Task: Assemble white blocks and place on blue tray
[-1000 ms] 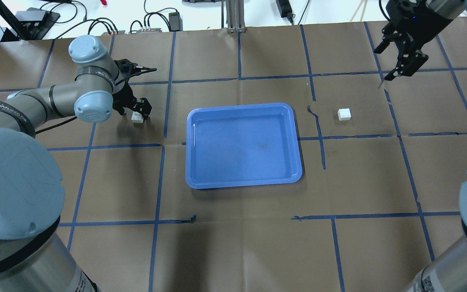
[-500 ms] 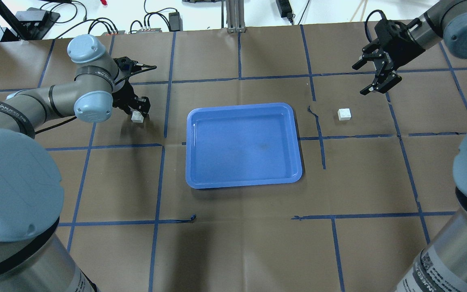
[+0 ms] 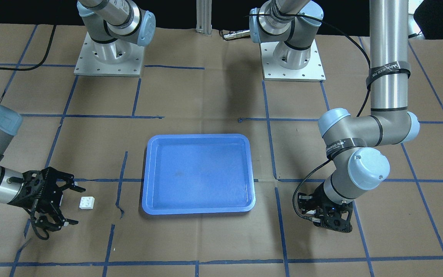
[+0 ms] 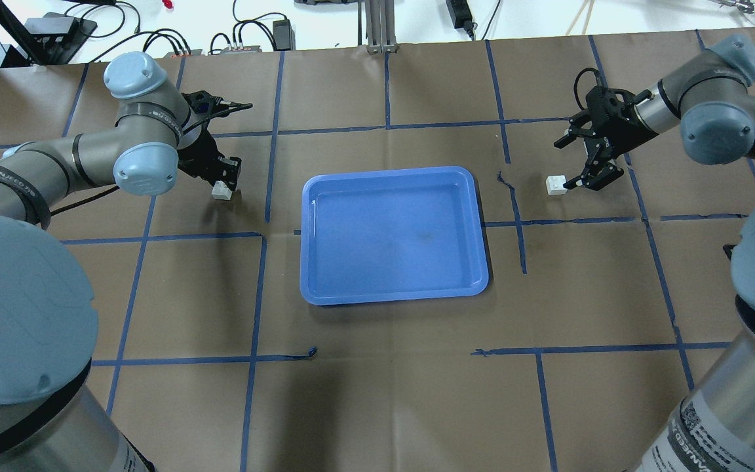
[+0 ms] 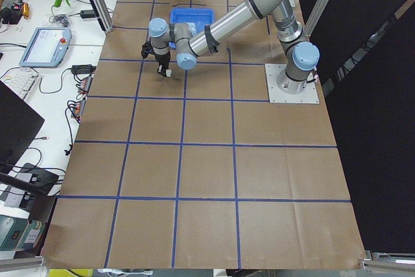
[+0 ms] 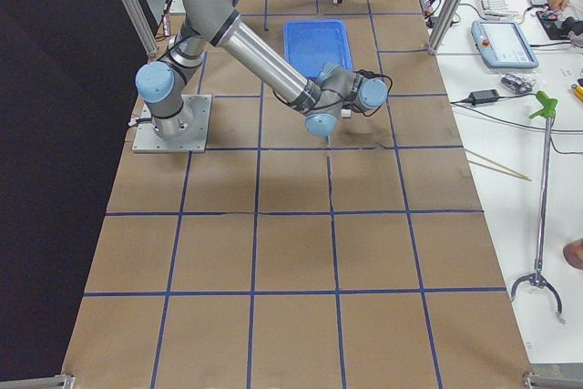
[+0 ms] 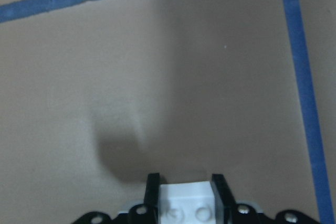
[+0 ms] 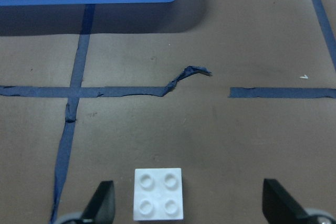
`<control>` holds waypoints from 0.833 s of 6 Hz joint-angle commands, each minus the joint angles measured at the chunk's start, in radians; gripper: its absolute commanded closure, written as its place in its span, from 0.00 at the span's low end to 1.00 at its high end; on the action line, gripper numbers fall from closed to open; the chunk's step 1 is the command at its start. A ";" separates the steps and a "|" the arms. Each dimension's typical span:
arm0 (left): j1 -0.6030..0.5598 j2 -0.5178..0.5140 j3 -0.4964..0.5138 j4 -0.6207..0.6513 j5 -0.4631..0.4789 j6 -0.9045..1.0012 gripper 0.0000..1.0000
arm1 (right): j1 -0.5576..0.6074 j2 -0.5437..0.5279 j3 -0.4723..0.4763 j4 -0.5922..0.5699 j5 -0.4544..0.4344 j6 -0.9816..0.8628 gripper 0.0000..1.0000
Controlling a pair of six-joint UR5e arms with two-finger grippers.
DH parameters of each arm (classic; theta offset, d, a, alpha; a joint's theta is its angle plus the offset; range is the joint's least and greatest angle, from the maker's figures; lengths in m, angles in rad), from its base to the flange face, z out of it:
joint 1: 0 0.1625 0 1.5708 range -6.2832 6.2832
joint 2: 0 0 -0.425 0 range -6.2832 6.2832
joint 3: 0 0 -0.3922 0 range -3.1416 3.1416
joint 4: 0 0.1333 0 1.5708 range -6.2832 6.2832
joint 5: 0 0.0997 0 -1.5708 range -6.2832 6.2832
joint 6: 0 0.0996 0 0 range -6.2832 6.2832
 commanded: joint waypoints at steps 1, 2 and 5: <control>-0.032 0.044 0.007 -0.056 -0.001 -0.064 0.76 | -0.007 0.000 0.037 -0.007 -0.004 -0.005 0.01; -0.108 0.082 0.013 -0.078 -0.001 -0.203 0.76 | -0.007 0.000 0.051 -0.008 -0.006 -0.004 0.04; -0.444 0.090 0.020 -0.073 0.004 -0.710 0.76 | -0.007 0.000 0.045 -0.008 -0.014 -0.002 0.54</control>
